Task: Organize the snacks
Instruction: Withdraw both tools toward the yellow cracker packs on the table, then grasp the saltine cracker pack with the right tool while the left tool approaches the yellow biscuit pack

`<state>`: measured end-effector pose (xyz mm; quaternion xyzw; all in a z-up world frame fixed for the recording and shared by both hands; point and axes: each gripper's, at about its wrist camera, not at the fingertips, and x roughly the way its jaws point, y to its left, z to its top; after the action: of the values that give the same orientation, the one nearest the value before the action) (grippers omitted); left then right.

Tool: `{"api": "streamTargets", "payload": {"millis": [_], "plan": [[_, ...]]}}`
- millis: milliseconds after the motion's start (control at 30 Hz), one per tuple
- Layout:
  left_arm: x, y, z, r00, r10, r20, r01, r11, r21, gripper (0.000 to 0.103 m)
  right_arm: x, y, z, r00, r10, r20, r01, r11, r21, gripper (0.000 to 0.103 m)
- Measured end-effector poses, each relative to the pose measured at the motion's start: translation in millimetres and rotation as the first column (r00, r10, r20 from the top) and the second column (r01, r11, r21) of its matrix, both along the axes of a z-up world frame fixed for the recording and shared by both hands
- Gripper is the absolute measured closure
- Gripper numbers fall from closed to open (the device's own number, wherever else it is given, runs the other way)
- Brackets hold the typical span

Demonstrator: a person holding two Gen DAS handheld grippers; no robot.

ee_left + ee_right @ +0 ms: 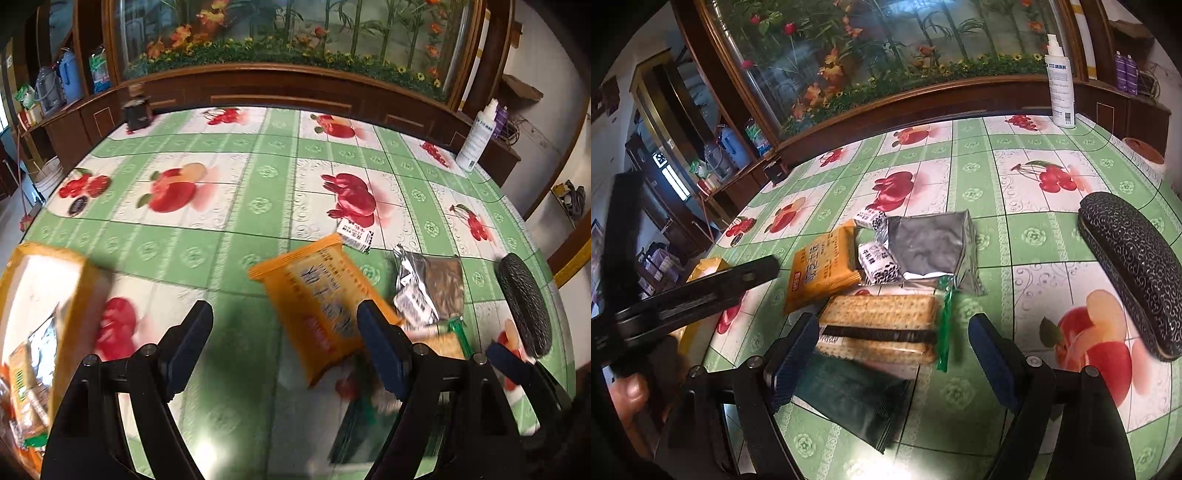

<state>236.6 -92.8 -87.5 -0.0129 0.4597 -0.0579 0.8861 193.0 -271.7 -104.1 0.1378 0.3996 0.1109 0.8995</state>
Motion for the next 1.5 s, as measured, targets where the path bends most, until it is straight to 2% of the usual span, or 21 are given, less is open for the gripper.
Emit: {"api": "streamTargets", "payload": {"millis": [200,233,267,300,500,567,700,800,900,1000,1100,1200,1400,1433,1500], "plan": [[32,-23,-23,0.997,0.014,-0.071,-0.014,1.000,0.000,0.022,10,-3,-8,0.999,0.042,-0.010,-0.042,0.999,-0.025,0.018],[36,-26,-29,0.995,0.017,-0.100,-0.016,1.000,0.018,0.022,12,-3,-9,0.999,0.052,-0.012,-0.052,0.998,-0.025,0.018],[36,-31,-33,0.996,0.021,-0.086,-0.015,0.997,0.074,0.018,15,-2,-11,0.998,0.065,-0.015,-0.065,0.998,-0.025,0.018],[35,-31,-34,0.997,0.012,-0.076,-0.006,0.996,0.085,0.017,17,0,-12,0.997,0.073,-0.016,-0.073,0.997,-0.025,0.018],[24,-6,-35,0.997,-0.024,-0.067,0.029,0.997,0.072,0.017,28,23,-21,0.987,0.155,-0.044,-0.156,0.988,-0.008,0.016],[19,10,-34,0.997,-0.027,-0.077,0.032,0.997,0.065,0.019,25,36,-23,0.977,0.204,-0.057,-0.206,0.978,-0.037,0.014],[4,39,-34,0.996,-0.022,-0.084,0.028,0.997,0.069,0.022,-2,66,-19,0.930,0.352,-0.106,-0.361,0.929,-0.083,0.015],[-11,52,-34,0.996,-0.034,-0.087,0.041,0.997,0.069,0.022,-28,85,-15,0.904,0.414,-0.106,-0.427,0.888,-0.169,0.016],[-24,60,-35,0.994,-0.055,-0.090,0.061,0.996,0.068,0.022,-47,100,-15,0.865,0.486,-0.127,-0.502,0.843,-0.193,0.014],[-34,65,-35,0.992,-0.083,-0.098,0.090,0.994,0.069,0.022,-64,117,-22,0.805,0.571,-0.163,-0.593,0.781,-0.196,0.015],[-43,69,-34,0.987,-0.111,-0.113,0.120,0.990,0.070,0.022,-86,135,-24,0.765,0.618,-0.180,-0.643,0.716,-0.273,0.015],[-43,70,-34,0.986,-0.126,-0.112,0.134,0.988,0.072,0.022,-98,143,-20,0.738,0.656,-0.154,-0.670,0.690,-0.274,0.015],[-31,56,-31,0.985,-0.150,-0.082,0.162,0.970,0.179,0.022,-103,163,-21,0.689,0.705,-0.167,-0.714,0.623,-0.318,0.015],[-29,56,-31,0.985,-0.151,-0.084,0.164,0.970,0.180,0.022,-100,166,-18,0.691,0.704,-0.162,-0.712,0.625,-0.322,0.015],[-25,59,-31,0.985,-0.148,-0.092,0.161,0.973,0.167,0.022,-95,161,-11,0.719,0.683,-0.125,-0.683,0.663,-0.307,0.015]]}}
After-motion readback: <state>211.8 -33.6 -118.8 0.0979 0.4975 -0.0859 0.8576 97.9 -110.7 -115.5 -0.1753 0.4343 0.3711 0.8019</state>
